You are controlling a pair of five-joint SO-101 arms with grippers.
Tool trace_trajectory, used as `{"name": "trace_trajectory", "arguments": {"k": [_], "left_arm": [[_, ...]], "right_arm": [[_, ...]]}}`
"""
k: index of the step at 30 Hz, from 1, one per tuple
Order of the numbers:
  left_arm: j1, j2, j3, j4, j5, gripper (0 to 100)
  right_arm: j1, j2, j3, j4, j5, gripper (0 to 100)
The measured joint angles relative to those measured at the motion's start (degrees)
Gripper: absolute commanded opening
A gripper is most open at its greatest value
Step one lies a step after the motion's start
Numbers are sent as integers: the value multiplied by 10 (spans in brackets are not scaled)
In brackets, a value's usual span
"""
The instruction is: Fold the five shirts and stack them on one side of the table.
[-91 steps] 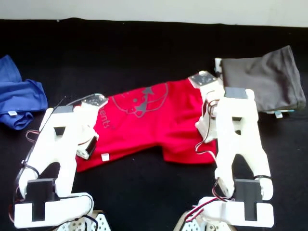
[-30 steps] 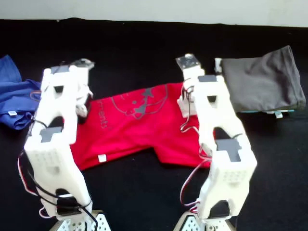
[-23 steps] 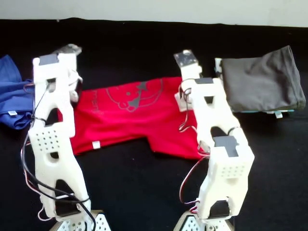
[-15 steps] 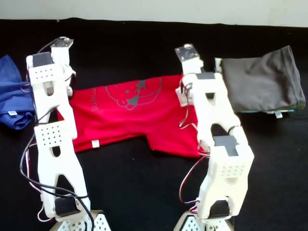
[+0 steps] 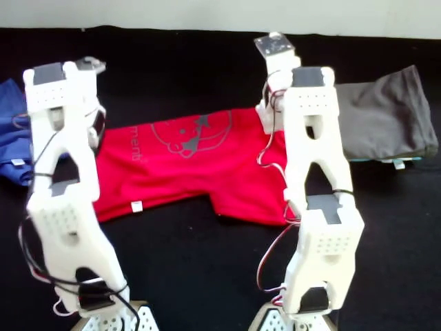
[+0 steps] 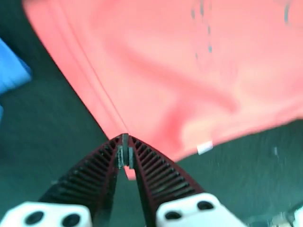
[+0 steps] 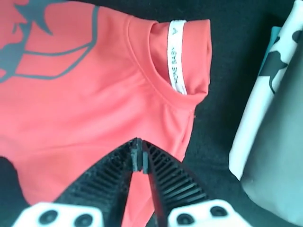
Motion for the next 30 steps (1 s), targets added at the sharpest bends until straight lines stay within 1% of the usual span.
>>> {"name": "trace_trajectory", "arguments": {"k": [2,6,8,10,13,17,20,24,30], "left_arm": [[0,-69,138,-51,-10,9],[0,-178,385,-181,-15,9],[3,-215,477,-243,-15,9],[5,-238,544,-285,-15,9],[6,-265,595,-306,-15,9],[8,-278,622,-309,-15,9],[20,-285,638,-309,-16,9],[38,-295,658,-305,-18,9],[42,-376,704,-304,-16,9]], "right_arm": [[0,0,-8,21,0,6],[-2,0,-33,64,0,6],[-6,0,-40,81,0,6],[-11,0,-41,94,0,6],[-25,-11,-41,113,0,6],[-43,-67,-37,117,0,6],[-56,-106,0,117,0,6],[-62,-139,89,110,0,6],[-67,-191,265,19,0,6]]}}
